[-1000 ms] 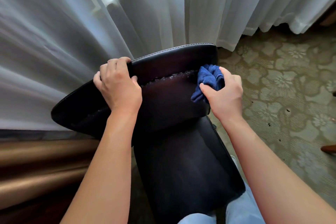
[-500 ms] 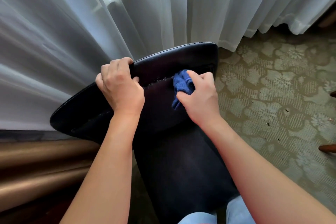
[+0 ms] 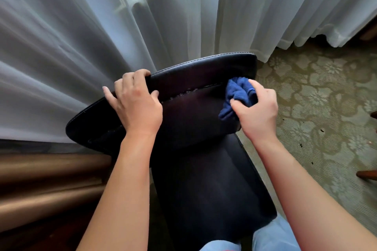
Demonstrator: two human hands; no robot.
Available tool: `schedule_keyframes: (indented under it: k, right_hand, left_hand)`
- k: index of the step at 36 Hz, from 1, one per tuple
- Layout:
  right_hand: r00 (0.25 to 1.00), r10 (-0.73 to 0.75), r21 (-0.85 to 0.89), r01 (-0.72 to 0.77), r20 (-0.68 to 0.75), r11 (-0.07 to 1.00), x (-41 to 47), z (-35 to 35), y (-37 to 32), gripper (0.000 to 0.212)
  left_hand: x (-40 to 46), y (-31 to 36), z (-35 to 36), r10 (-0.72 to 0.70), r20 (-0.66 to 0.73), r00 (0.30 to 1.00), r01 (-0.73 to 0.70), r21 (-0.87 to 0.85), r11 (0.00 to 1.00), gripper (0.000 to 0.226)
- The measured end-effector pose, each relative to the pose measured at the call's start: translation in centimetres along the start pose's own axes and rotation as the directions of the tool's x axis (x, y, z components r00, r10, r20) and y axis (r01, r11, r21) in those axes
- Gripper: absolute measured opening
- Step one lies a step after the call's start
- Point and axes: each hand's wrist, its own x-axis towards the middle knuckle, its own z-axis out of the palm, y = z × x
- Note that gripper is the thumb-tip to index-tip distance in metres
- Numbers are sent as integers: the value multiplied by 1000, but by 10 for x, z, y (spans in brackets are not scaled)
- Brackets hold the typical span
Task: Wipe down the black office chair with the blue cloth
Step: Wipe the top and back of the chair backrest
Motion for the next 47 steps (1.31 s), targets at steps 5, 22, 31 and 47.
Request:
schedule_keyframes:
  k: [5,22,31,47]
  right_hand:
    - [1000,-10,-51,11,20,999,3,16,-6,64]
    - [941,-204,-62,229,269,972,-34,51,-46,60]
    - [964,-201,67,192,176,979,-40,30,-35,66]
    - [975,-152,-73,166,161,983,-40,61,-53,66]
  left_hand:
    - [7,-2,4,28,-36,999,-28,-8,1000,46]
    - [15,-7,7,42,-60,997,-45,-42,998,45]
    - [-1,-23,-11,25,-18,1000,-26,-53,998,55]
    - [7,-46,-7,-52,-135,989,40,-92,995,42]
